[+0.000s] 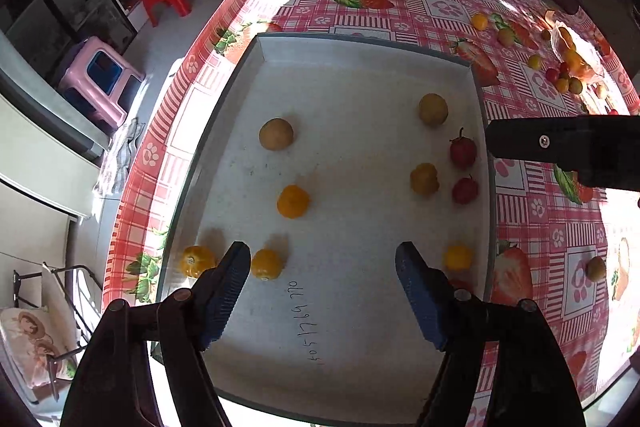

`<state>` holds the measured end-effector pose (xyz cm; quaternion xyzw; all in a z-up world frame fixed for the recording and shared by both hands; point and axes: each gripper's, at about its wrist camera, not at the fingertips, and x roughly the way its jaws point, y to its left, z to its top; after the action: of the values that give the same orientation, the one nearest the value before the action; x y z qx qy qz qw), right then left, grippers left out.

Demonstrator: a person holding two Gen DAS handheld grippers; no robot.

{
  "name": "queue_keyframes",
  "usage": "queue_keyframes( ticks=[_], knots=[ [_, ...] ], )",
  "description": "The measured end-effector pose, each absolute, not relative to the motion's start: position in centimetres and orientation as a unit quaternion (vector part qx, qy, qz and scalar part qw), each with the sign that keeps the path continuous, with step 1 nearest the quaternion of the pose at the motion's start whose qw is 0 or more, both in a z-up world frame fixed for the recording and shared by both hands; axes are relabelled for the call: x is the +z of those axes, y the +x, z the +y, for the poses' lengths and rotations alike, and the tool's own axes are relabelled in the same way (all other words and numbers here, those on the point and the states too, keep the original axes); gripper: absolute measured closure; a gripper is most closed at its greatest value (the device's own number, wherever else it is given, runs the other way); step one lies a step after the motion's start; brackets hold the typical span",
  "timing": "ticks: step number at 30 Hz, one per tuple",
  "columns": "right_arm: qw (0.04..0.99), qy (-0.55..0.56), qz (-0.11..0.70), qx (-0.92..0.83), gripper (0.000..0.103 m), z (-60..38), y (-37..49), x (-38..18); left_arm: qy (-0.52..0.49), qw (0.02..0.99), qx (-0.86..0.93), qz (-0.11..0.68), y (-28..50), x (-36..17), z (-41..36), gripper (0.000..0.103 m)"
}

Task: Organize fruits
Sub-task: 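Open both tools over the white tray to release the tomatoes, then grasp a green tomato with the left tool while the right tool grasps a red tomato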

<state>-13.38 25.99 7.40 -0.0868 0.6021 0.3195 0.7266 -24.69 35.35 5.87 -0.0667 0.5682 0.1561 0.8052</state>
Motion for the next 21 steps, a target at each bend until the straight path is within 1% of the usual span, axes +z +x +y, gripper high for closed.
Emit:
queue_keyframes(
  ticks=[7, 12, 21],
  knots=[
    [0.75, -0.046, 0.615, 0.238, 0.024, 16.3, -11.4, 7.5, -0.036, 0.818, 0.088, 0.567, -22.2, 7.2, 29.3, 0.027],
    [0.756, -0.025, 0.628, 0.181, 0.024, 9.9, -10.4, 6.8, -0.022, 0.818, 0.037, 0.574, -21.1, 7.1, 24.4, 0.027],
    [0.763, -0.022, 0.631, 0.135, 0.024, 3.2, -8.4, 5.3, -0.026, 0.804, -0.032, 0.594, -20.1, 5.5, 15.8, 0.027]
  ],
)
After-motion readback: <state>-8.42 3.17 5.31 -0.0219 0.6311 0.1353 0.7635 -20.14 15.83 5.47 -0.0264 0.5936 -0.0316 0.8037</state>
